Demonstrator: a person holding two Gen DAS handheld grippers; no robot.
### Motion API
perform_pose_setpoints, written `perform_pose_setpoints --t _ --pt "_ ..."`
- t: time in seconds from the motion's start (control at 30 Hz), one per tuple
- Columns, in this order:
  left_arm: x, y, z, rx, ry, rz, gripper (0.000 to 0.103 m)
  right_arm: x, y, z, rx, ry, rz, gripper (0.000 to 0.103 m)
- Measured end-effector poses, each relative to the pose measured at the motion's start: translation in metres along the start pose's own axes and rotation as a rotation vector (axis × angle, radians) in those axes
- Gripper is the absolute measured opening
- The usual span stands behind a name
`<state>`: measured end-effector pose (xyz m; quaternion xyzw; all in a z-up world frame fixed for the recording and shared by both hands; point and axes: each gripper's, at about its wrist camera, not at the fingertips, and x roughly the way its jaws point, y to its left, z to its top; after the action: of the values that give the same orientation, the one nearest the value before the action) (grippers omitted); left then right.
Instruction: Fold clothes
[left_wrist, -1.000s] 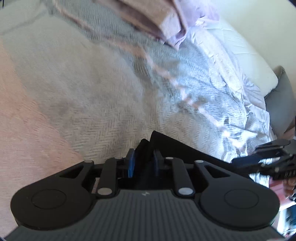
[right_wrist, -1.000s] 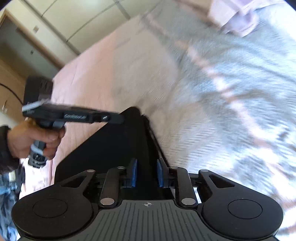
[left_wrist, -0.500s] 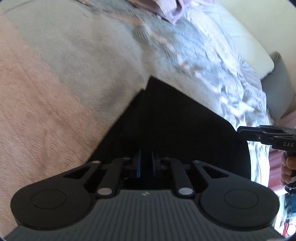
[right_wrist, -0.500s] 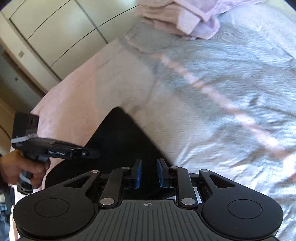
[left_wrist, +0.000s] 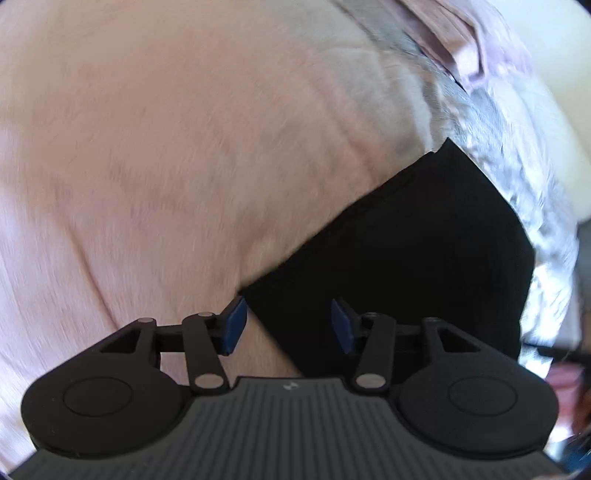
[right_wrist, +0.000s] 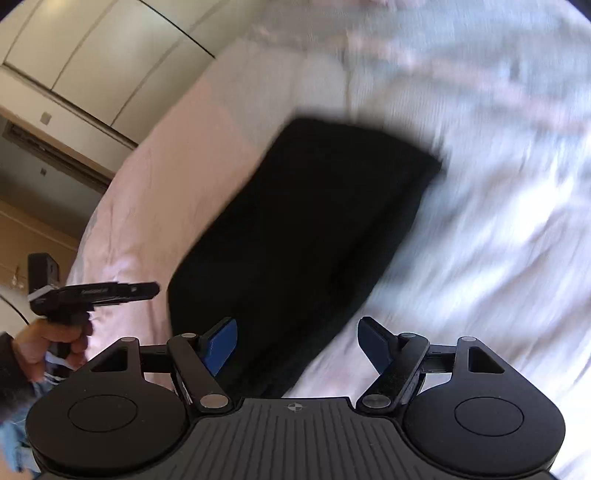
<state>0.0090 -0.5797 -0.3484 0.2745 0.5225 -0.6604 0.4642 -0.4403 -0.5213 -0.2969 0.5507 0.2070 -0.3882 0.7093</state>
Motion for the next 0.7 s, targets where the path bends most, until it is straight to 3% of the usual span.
perform_pose_setpoints --t 0.1,0.23,0.33,0.5,0.6,0.7 --pt "0.015 0.023 -0.014 -0.079 0.029 -0.032 0.047 0.025 0.002 -0.03 0.095 0.021 0.034 0.075" --pt "0.036 0.037 -0.015 -0.161 -0.01 -0.077 0.051 0.052 -0.008 -0.05 0.252 -0.053 0.059 0.076" --pt "0.043 0.042 -0.013 -0.219 -0.029 -0.126 0.054 0.06 -0.006 -0.055 0.285 -0.116 0.084 0.076" --pt "0.032 0.036 -0.011 -0.18 -0.046 -0.137 0.033 0.067 0.004 -0.056 0.317 -0.215 0.128 0.076" --pt "0.032 0.037 -0.011 -0.18 -0.053 -0.168 0.031 0.066 0.011 -0.055 0.349 -0.238 0.145 0.076" --pt "0.041 0.039 -0.008 -0.175 -0.033 -0.149 0.037 0.081 0.008 -0.053 0.337 -0.207 0.141 0.076"
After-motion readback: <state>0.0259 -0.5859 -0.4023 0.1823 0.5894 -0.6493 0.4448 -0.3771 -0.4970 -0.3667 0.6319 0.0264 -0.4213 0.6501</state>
